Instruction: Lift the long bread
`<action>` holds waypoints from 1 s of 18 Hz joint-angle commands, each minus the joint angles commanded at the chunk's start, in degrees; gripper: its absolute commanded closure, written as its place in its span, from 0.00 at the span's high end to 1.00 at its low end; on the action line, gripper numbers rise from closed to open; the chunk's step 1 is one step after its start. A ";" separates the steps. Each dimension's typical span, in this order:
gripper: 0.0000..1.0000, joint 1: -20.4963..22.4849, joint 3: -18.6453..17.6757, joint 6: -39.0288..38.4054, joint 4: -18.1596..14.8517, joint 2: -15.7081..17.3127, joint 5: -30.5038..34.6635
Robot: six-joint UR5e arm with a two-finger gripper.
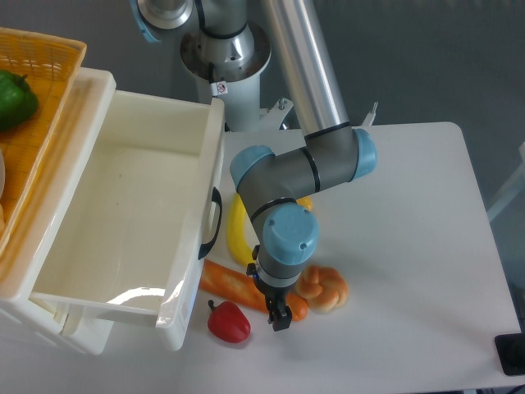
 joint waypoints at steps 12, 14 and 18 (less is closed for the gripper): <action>1.00 0.00 -0.26 1.32 1.23 -1.32 0.00; 1.00 0.00 -0.18 1.23 1.32 -1.67 0.00; 1.00 0.00 -0.26 1.32 1.32 -1.76 0.00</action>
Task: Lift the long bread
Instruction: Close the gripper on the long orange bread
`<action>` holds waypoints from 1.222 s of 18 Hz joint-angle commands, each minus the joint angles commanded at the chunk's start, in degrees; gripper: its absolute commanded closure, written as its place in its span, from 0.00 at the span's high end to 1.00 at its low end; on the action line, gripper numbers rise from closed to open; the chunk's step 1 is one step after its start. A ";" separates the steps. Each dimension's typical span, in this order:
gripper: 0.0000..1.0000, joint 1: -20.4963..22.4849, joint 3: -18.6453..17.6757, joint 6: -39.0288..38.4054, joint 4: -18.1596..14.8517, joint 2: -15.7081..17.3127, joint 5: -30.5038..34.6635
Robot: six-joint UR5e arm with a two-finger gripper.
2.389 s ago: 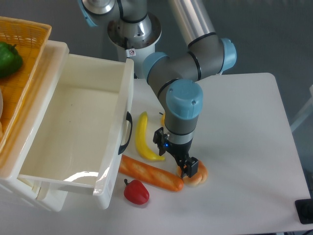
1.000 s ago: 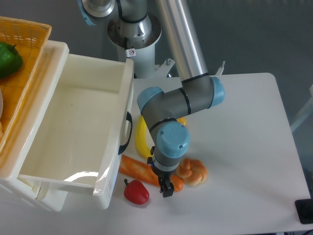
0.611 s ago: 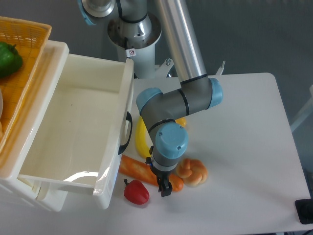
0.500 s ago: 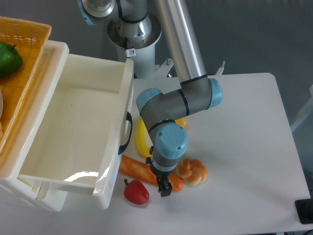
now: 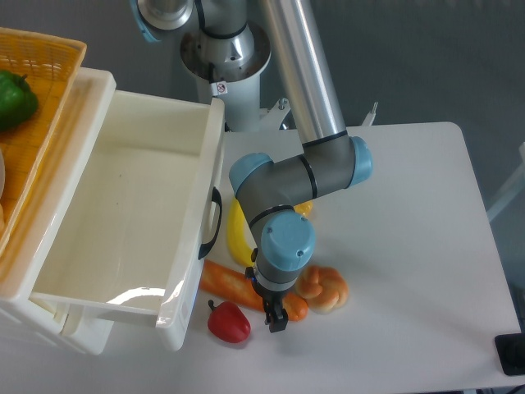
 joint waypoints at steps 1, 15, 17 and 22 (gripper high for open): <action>1.00 0.00 0.00 0.00 0.00 0.00 0.00; 0.00 0.09 0.00 -0.88 -0.70 1.05 0.35; 0.00 0.17 0.00 -0.79 -0.79 1.58 0.44; 0.00 1.75 0.00 -5.78 -1.58 5.09 0.70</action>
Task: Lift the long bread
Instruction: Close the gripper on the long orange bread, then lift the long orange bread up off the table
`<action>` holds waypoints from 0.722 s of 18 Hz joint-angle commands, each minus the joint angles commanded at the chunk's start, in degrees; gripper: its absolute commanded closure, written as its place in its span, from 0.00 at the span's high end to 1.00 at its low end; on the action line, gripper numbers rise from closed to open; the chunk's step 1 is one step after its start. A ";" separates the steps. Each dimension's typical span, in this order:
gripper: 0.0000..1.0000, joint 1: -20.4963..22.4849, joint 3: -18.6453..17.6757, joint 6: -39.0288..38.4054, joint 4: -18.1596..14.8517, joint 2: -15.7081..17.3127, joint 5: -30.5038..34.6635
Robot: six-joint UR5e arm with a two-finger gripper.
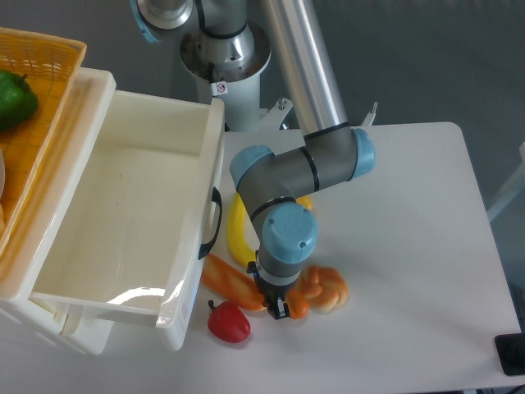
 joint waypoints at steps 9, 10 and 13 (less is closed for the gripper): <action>0.00 2.64 0.35 -12.39 -3.52 5.81 7.38; 0.00 2.90 0.44 -14.85 -3.52 5.81 7.47; 0.00 3.60 0.53 -20.14 -3.52 5.89 7.65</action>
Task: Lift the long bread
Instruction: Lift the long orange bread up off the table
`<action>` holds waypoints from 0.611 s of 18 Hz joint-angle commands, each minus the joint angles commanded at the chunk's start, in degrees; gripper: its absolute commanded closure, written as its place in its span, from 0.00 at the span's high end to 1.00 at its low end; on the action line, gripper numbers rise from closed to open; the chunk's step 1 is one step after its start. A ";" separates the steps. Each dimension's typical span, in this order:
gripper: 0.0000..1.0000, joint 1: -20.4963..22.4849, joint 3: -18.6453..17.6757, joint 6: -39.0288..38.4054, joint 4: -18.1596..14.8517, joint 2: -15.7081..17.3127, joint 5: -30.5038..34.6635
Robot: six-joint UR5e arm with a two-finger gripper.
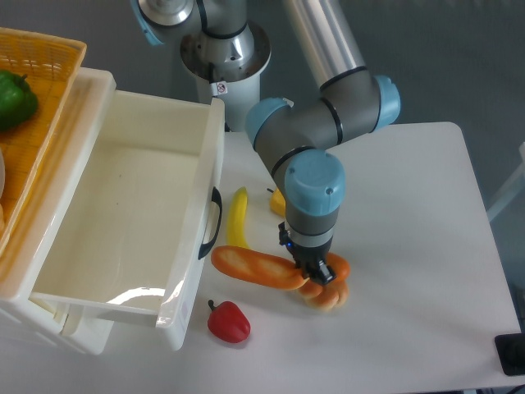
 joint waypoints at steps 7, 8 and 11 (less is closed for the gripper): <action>0.00 3.25 0.18 -9.23 0.00 1.84 -2.54; 0.00 3.78 0.18 -9.41 -0.09 2.28 -3.42; 0.00 5.36 0.26 -9.76 0.00 3.16 -4.83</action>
